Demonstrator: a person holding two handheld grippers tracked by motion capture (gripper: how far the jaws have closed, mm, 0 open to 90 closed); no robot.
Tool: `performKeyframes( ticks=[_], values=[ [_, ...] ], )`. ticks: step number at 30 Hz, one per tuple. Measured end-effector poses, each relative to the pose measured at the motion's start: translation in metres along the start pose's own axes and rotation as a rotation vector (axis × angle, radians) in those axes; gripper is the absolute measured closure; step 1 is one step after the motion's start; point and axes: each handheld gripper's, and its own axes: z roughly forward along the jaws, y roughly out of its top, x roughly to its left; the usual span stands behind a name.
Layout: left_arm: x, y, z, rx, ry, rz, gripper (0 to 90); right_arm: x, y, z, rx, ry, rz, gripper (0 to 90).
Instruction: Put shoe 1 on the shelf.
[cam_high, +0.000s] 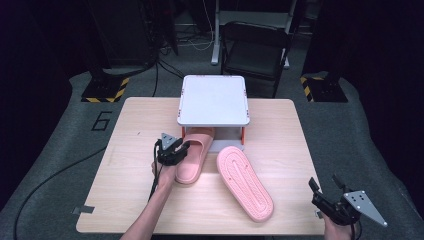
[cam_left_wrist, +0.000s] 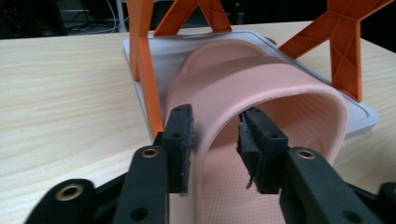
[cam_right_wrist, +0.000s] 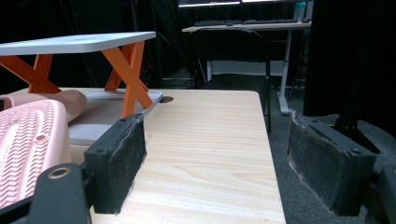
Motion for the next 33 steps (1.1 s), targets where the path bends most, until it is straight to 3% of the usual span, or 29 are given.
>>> performKeyframes(
  ticks=[3, 7, 10, 12, 15, 16, 18, 20, 21, 22, 24, 26, 27, 28, 33],
  values=[
    [-0.001, 0.002, 0.005, -0.022, 0.023, -0.030, 67.8, 0.002, 0.000, 0.000, 0.002, 0.009, -0.005, 19.6],
    [-0.004, 0.006, 0.012, -0.034, 0.046, -0.029, 68.2, 0.002, 0.000, 0.000, 0.003, 0.004, -0.014, 19.6],
    [-0.002, 0.009, 0.018, -0.061, 0.058, -0.106, 68.1, 0.001, 0.000, 0.000, 0.004, 0.009, -0.008, 19.6],
    [-0.001, 0.011, 0.023, -0.062, 0.055, -0.120, 67.1, 0.001, 0.000, 0.000, 0.002, 0.010, -0.011, 19.6],
    [-0.003, 0.009, 0.025, -0.037, 0.043, -0.108, 59.8, 0.000, 0.001, -0.001, -0.005, 0.011, -0.008, 19.6],
    [-0.005, 0.008, 0.024, -0.017, 0.040, -0.101, 53.6, -0.001, 0.001, -0.001, -0.007, 0.010, -0.007, 19.6],
    [-0.007, 0.007, 0.017, -0.039, 0.022, -0.094, 51.1, -0.001, 0.001, -0.001, -0.007, 0.009, -0.006, 19.6],
    [-0.006, 0.006, 0.001, -0.049, -0.025, -0.071, 42.4, 0.000, 0.002, -0.001, -0.010, 0.015, -0.010, 19.6],
    [-0.006, 0.006, 0.001, -0.049, -0.025, -0.071, 39.4, 0.000, 0.002, -0.001, -0.010, 0.015, -0.010, 19.6],
    [-0.007, 0.005, -0.007, -0.039, -0.048, -0.049, 39.4, 0.001, 0.002, -0.001, -0.009, 0.016, -0.010, 19.6],
    [-0.008, 0.000, -0.019, -0.017, -0.091, -0.019, 31.7, 0.002, 0.002, 0.000, -0.006, 0.018, -0.015, 19.7],
    [-0.011, -0.010, -0.038, 0.019, -0.142, 0.042, 21.4, 0.004, 0.003, 0.001, -0.011, 0.024, -0.019, 19.6],
    [-0.011, -0.010, -0.038, 0.019, -0.142, 0.042, 19.1, 0.005, 0.003, 0.001, -0.010, 0.023, -0.022, 19.6],
    [-0.014, -0.018, -0.045, 0.048, -0.172, 0.039, 17.6, 0.005, 0.003, 0.001, -0.009, 0.024, -0.020, 19.6],
    [-0.024, -0.032, -0.053, 0.078, -0.188, 0.063, 13.7, 0.006, 0.004, 0.000, -0.013, 0.029, -0.009, 19.6]
  ],
)
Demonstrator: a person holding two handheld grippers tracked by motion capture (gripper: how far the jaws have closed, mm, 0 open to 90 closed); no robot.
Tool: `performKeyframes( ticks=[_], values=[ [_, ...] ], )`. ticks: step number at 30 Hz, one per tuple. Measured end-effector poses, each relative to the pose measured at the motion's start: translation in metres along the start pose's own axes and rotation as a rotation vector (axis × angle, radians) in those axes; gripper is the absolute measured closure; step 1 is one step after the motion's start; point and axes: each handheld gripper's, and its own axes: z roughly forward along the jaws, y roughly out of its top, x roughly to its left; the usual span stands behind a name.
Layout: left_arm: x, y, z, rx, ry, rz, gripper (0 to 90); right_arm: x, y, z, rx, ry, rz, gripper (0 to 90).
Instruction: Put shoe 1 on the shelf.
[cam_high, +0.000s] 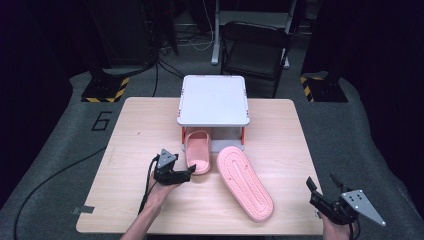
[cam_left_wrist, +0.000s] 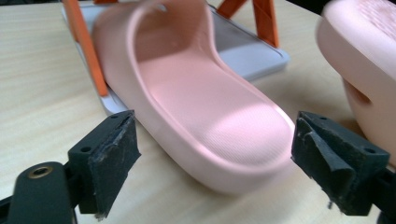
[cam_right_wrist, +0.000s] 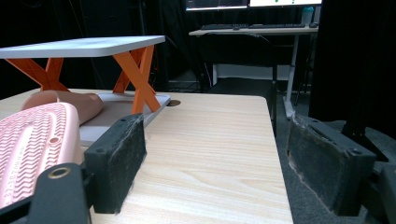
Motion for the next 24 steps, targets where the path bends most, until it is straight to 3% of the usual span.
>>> performKeyframes(
  ticks=[2, 3, 5, 8, 14, 17, 22, 24],
  values=[
    [-0.005, -0.005, 0.001, 0.032, 0.002, 0.049, 12.7, 0.000, 0.000, -0.001, -0.004, -0.004, -0.012, 19.6],
    [-0.009, -0.009, 0.003, 0.064, 0.000, 0.096, 12.7, 0.000, 0.000, 0.000, -0.002, -0.004, -0.009, 19.6],
    [-0.011, -0.011, 0.005, 0.070, -0.001, 0.106, 12.7, 0.000, 0.000, 0.000, -0.001, -0.002, -0.004, 19.6],
    [-0.014, -0.012, 0.014, 0.092, 0.029, 0.151, 13.5, 0.000, 0.000, 0.000, -0.002, 0.001, -0.006, 19.6],
    [-0.008, -0.009, 0.028, 0.059, 0.076, 0.128, 15.0, -0.002, -0.001, 0.000, -0.001, -0.008, -0.001, 19.7],
    [-0.001, -0.002, 0.039, 0.045, 0.123, 0.085, 15.5, -0.002, -0.001, 0.000, 0.004, -0.005, -0.004, 19.8],
    [0.002, 0.009, 0.051, 0.043, 0.162, 0.110, 15.8, -0.001, -0.001, 0.000, 0.001, -0.003, -0.012, 19.8],
    [0.006, 0.015, 0.056, 0.042, 0.182, 0.096, 16.0, -0.002, -0.001, -0.001, 0.004, -0.004, -0.010, 19.8]
  ],
)
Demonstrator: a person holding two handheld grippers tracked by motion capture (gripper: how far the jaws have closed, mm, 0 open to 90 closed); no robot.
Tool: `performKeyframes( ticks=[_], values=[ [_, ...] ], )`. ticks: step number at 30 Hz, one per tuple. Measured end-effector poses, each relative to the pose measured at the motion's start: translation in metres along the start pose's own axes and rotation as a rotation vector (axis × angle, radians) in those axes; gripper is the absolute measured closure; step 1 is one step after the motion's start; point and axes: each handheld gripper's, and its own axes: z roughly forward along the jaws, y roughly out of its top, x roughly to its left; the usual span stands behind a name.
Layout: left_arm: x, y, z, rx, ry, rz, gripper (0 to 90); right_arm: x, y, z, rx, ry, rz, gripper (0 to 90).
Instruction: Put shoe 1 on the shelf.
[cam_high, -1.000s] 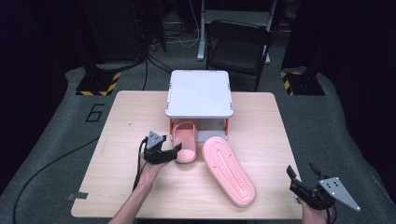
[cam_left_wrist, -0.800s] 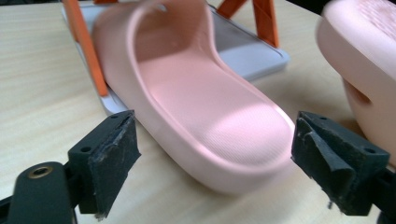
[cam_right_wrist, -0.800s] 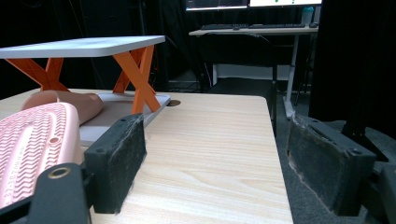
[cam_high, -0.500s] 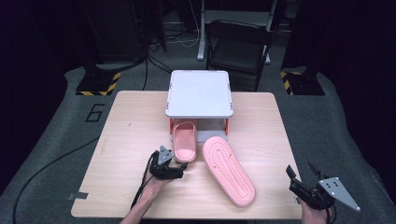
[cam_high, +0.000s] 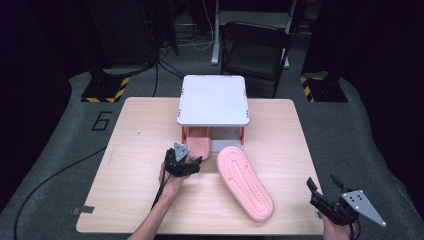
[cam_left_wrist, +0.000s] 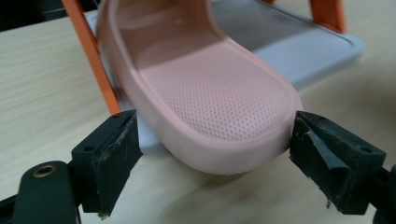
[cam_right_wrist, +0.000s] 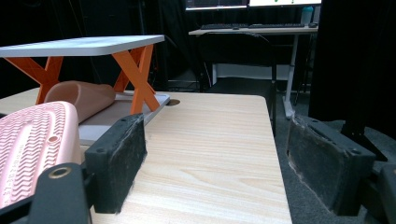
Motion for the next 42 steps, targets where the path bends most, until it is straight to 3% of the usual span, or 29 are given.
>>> performKeyframes(
  ticks=[3, 5, 10, 11, 15, 16, 18, 19, 26, 35, 42],
  values=[
    [0.004, 0.007, 0.007, -0.007, 0.023, -0.023, 16.1, -0.001, 0.000, 0.000, 0.001, 0.000, 0.006, 19.8],
    [0.005, 0.012, 0.013, -0.027, 0.043, -0.064, 16.1, -0.002, -0.001, 0.000, 0.003, -0.002, 0.007, 19.8],
    [0.009, 0.014, 0.018, -0.039, 0.054, -0.064, 16.8, -0.002, -0.001, 0.000, 0.005, -0.004, 0.010, 19.9],
    [0.010, 0.013, 0.019, -0.040, 0.054, -0.088, 16.8, -0.002, -0.001, 0.000, 0.002, -0.001, 0.007, 19.9],
    [0.009, 0.013, 0.016, -0.038, 0.040, -0.098, 17.0, -0.002, -0.001, 0.000, 0.001, -0.001, 0.006, 19.9],
    [0.008, 0.012, 0.012, -0.041, 0.025, -0.099, 17.0, -0.002, -0.001, 0.000, 0.004, 0.000, 0.006, 19.9],
    [0.007, 0.008, 0.006, -0.041, 0.002, -0.044, 16.9, -0.003, -0.001, 0.000, 0.004, -0.003, 0.008, 19.9],
    [0.007, 0.006, 0.004, -0.015, 0.003, -0.012, 16.9, -0.003, -0.002, 0.001, 0.003, -0.001, 0.007, 19.9],
    [0.009, 0.001, 0.018, 0.021, 0.035, -0.072, 16.8, 0.001, 0.000, 0.000, -0.001, 0.007, -0.002, 19.9],
    [0.012, 0.004, 0.025, 0.024, 0.058, -0.080, 17.1, -0.002, -0.002, 0.000, 0.003, -0.001, 0.008, 19.9],
    [0.013, 0.005, 0.027, 0.028, 0.042, -0.081, 16.8, -0.002, -0.002, 0.001, 0.008, 0.001, 0.002, 19.9]
  ],
)
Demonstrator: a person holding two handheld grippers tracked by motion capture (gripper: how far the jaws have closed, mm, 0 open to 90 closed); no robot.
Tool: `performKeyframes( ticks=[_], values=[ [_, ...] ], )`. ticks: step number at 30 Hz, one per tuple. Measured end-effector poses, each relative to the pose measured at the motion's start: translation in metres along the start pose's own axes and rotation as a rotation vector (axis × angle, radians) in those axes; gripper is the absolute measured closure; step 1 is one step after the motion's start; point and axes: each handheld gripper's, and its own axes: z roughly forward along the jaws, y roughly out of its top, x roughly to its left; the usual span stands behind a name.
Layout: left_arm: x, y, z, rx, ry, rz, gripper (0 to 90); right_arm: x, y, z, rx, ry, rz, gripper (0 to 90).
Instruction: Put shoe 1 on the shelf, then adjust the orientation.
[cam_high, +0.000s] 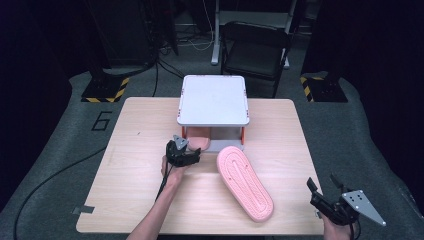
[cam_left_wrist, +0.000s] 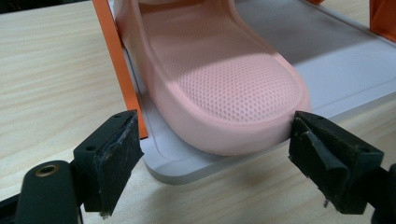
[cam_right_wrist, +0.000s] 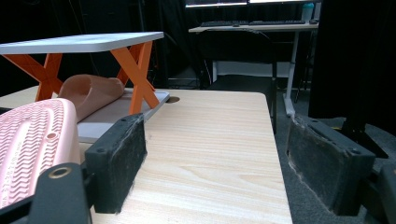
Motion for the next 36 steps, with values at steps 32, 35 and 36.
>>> performKeyframes(
  ticks=[32, 35, 36],
  values=[
    [0.092, -0.071, -0.206, -0.243, -0.078, -0.106, 19.9, 0.043, -0.005, 0.038, 0.095, 0.192, -0.055, 18.7],
    [0.095, -0.073, -0.210, -0.256, -0.060, -0.127, 19.9, 0.054, -0.006, 0.051, 0.114, 0.228, -0.034, 18.4],
    [0.095, -0.073, -0.212, -0.261, -0.055, -0.125, 19.9, 0.059, -0.006, 0.056, 0.127, 0.243, -0.023, 18.3]
  ],
)
